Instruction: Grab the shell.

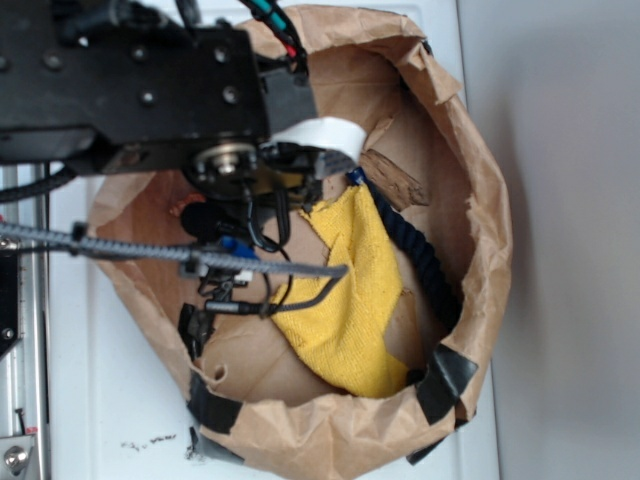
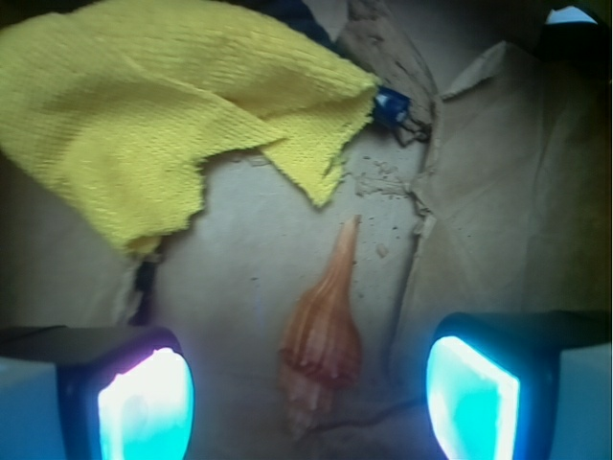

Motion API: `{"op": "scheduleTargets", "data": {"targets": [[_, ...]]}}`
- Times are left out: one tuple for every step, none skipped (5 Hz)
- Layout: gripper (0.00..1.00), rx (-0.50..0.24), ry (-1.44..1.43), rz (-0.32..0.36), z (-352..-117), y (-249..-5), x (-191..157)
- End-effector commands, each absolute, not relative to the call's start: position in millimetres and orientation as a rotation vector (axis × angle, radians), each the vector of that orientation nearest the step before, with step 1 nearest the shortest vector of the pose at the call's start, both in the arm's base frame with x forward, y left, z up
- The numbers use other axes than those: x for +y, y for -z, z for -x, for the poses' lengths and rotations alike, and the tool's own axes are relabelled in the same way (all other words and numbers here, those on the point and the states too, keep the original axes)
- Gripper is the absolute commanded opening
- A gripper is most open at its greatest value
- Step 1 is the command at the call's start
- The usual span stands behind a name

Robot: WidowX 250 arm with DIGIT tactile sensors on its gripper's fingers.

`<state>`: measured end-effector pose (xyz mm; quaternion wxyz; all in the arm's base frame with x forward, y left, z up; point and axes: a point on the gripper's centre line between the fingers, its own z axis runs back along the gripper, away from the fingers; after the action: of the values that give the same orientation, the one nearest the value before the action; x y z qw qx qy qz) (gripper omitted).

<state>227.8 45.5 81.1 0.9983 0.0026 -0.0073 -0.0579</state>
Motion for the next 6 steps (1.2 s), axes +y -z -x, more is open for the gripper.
{"op": "scheduleTargets", "data": {"targets": [[1.0,-0.033,0.124,-0.056,-220.2,-64.9,53.2],[1.0,-0.052,0.118,-0.087,-220.2,-54.1,53.1],[1.0,-0.045,0.129,-0.114,-217.0,-38.0,53.0],[1.0,-0.052,0.136,-0.13,-214.4,-29.6,53.8],[0.96,-0.037,0.145,-0.126,-214.8,-20.4,55.1],[0.0,-0.031,0.115,-0.141,-216.9,-14.9,55.7]]}}
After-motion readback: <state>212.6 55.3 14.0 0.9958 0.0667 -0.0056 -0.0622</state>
